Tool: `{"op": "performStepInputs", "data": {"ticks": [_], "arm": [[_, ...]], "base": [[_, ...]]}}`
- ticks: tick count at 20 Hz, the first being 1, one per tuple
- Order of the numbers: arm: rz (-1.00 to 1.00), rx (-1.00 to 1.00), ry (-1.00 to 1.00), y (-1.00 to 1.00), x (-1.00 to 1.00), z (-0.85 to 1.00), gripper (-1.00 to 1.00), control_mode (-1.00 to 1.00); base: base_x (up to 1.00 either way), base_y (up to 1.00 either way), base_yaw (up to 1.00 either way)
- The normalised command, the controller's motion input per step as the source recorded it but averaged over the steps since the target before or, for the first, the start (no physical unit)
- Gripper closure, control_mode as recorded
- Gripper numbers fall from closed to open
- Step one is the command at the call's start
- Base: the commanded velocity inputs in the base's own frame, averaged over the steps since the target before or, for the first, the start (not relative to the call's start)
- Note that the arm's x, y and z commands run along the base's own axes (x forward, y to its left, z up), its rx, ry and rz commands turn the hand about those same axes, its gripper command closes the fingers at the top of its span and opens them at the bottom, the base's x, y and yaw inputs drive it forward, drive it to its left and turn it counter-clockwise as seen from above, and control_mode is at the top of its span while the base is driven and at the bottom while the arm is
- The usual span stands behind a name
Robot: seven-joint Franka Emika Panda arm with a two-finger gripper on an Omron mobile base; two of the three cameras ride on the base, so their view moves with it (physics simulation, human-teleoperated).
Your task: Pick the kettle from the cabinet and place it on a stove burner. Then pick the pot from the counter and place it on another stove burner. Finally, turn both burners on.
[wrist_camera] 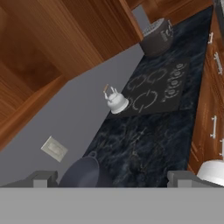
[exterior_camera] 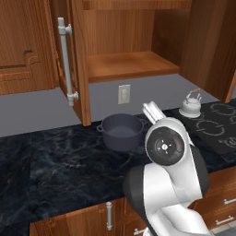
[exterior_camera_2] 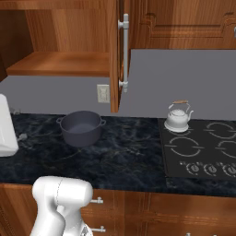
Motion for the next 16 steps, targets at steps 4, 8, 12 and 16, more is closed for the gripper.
{"op": "performStepInputs", "data": {"ticks": [4,8,12,16], "arm": [[0.00,0.00,0.03,0.00,0.42,0.00,-1.00,-1.00],[0.00,0.00,0.03,0.00,0.39,0.00,-1.00,-1.00],[0.00,0.00,0.04,0.00,0.22,-0.09,-1.00,-1.00],[0.00,0.01,0.00,0.00,0.02,-0.22,-1.00,-1.00]], "base": [[0.00,0.00,0.00],[0.00,0.00,0.00],[0.00,0.00,0.00],[0.00,0.00,0.00]]}}
